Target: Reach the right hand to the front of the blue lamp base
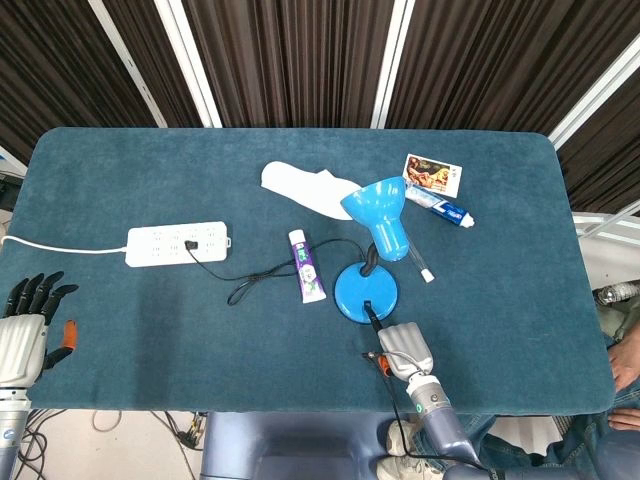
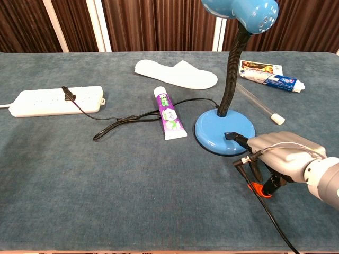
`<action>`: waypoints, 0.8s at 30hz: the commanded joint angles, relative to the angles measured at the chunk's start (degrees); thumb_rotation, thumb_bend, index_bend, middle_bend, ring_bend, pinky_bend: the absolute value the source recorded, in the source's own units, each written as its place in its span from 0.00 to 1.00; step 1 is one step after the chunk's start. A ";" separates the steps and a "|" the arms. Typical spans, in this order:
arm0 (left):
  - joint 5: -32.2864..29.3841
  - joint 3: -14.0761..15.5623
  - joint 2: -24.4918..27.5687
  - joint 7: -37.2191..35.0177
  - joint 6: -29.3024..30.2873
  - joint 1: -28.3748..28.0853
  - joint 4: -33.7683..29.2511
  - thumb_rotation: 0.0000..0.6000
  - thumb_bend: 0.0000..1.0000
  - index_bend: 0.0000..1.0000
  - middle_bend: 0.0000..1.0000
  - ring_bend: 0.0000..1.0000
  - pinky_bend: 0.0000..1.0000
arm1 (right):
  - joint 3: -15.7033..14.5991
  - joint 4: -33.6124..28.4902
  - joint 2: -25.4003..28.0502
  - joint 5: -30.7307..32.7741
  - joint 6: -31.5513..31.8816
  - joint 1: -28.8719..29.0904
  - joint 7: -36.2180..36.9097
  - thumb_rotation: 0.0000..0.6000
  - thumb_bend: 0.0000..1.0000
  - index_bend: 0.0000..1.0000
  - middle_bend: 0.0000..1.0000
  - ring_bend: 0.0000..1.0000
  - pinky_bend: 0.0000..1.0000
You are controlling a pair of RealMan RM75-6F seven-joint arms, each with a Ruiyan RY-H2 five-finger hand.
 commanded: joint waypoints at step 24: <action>1.28 0.18 -0.44 0.93 1.08 0.12 0.74 1.00 0.57 0.21 0.07 0.01 0.00 | -7.75 -9.92 21.03 -23.59 23.48 -15.77 21.78 1.00 0.31 0.00 0.03 0.09 0.95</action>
